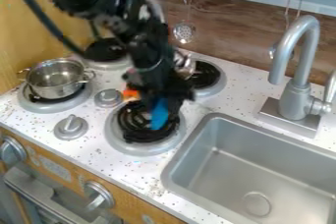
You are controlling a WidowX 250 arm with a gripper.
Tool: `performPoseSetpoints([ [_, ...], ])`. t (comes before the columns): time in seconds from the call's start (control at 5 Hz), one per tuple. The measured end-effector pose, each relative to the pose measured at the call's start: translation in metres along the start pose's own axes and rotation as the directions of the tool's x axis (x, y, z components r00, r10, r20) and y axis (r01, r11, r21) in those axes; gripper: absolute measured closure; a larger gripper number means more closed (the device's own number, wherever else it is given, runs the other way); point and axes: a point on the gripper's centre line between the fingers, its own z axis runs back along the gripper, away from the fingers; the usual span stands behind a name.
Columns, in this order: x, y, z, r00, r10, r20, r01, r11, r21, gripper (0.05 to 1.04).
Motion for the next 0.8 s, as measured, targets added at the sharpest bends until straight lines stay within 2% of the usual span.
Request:
performPoseSetpoints([
  [0.2,0.03,-0.008,-0.03,0.999,-0.02,-0.049,0.018,0.999,-0.044,0.61],
  [0.4,0.047,-0.016,-0.06,0.996,-0.053,-0.071,0.046,0.994,-0.103,0.61],
  [0.6,0.052,-0.02,-0.094,0.988,-0.08,-0.134,0.063,0.99,-0.129,0.61],
  [0.8,0.064,-0.027,-0.103,0.987,-0.118,-0.109,0.101,0.983,-0.153,0.612],
])
